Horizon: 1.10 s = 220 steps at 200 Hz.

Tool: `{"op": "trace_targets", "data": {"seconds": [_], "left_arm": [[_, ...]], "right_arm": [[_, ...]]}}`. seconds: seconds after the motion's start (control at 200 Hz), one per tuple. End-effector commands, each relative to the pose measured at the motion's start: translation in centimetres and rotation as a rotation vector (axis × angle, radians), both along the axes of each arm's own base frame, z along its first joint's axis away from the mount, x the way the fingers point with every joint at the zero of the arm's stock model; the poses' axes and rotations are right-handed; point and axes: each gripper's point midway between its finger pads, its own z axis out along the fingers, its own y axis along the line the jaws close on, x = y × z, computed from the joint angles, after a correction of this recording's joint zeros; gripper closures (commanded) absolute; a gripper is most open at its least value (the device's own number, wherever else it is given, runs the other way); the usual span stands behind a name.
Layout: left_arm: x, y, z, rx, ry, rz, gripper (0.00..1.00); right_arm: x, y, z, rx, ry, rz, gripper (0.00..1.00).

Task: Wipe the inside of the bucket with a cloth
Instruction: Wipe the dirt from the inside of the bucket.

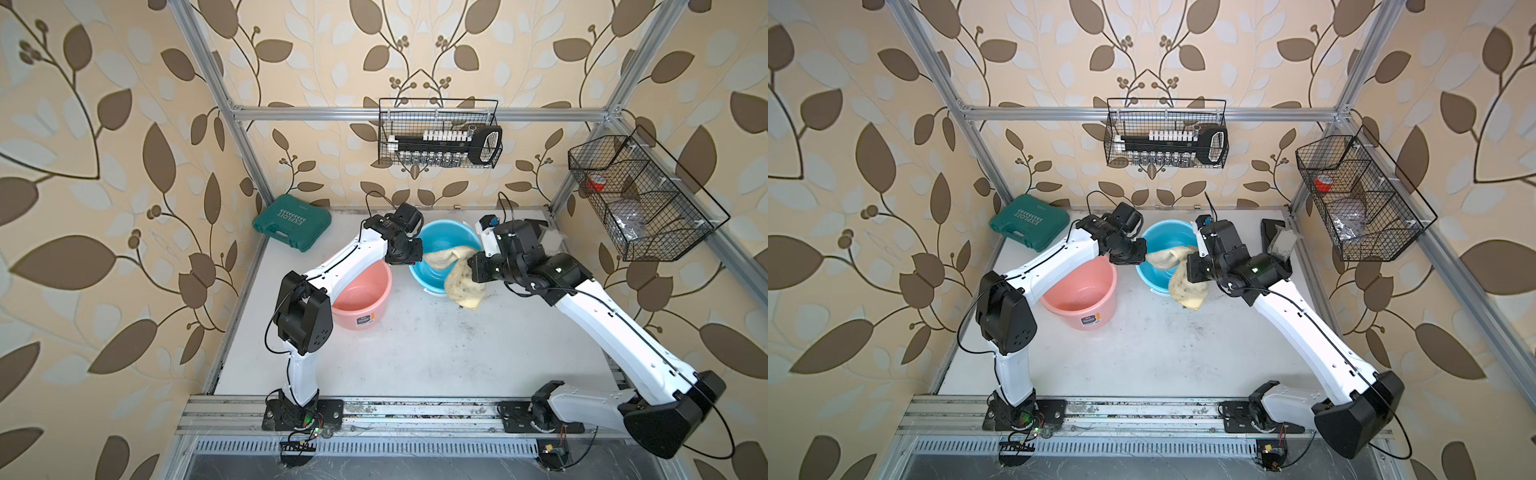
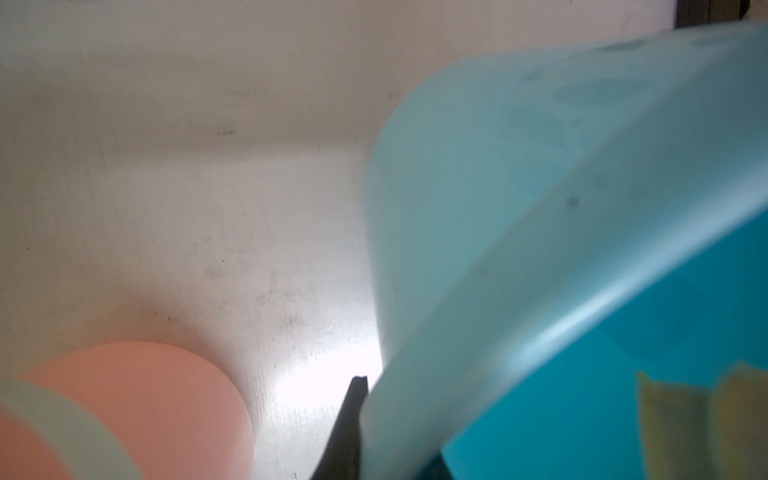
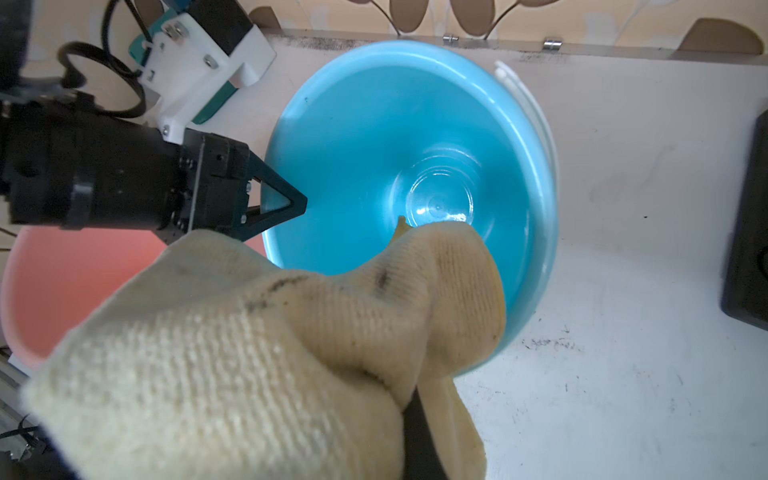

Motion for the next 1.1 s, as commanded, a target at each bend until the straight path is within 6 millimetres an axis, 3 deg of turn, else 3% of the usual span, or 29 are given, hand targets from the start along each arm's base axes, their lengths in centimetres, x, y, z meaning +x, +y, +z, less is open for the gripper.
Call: {"op": "trace_targets", "data": {"seconds": [0.0, 0.09, 0.255, 0.395, 0.55, 0.67, 0.845, 0.97, 1.095], "left_arm": [[-3.2, -0.4, 2.1, -0.03, 0.065, -0.031, 1.0], [-4.1, -0.7, 2.7, -0.042, 0.077, -0.038, 1.0], [-5.9, -0.8, 3.0, -0.063, 0.118, -0.044, 1.0], [-6.8, -0.9, 3.2, -0.091, 0.131, -0.051, 1.0], [-7.5, -1.2, 3.9, -0.134, 0.135, -0.063, 1.0], [-7.9, -1.7, 4.1, -0.156, 0.151, -0.075, 1.0], [-7.9, -2.1, 4.5, -0.183, 0.15, -0.081, 1.0], [-7.6, -2.3, 5.1, -0.188, 0.133, -0.085, 1.0], [-7.2, -2.5, 5.3, -0.192, 0.129, -0.086, 1.0]], "right_arm": [[1.9, 1.4, 2.1, 0.032, -0.071, 0.028, 1.0], [3.6, 1.6, 1.1, 0.013, -0.065, -0.012, 1.0], [6.3, 0.3, -0.9, -0.062, -0.051, -0.159, 1.0], [7.4, 0.2, -2.5, -0.091, -0.027, -0.223, 1.0], [8.2, 0.9, -3.1, -0.076, -0.045, -0.261, 1.0], [8.6, 3.2, -2.9, -0.03, -0.059, -0.223, 1.0], [8.8, 8.5, -3.6, 0.077, 0.018, -0.059, 1.0], [7.6, 11.1, -5.3, 0.124, 0.11, 0.065, 1.0], [5.1, 14.3, -5.5, 0.241, 0.176, 0.273, 1.0]]}}
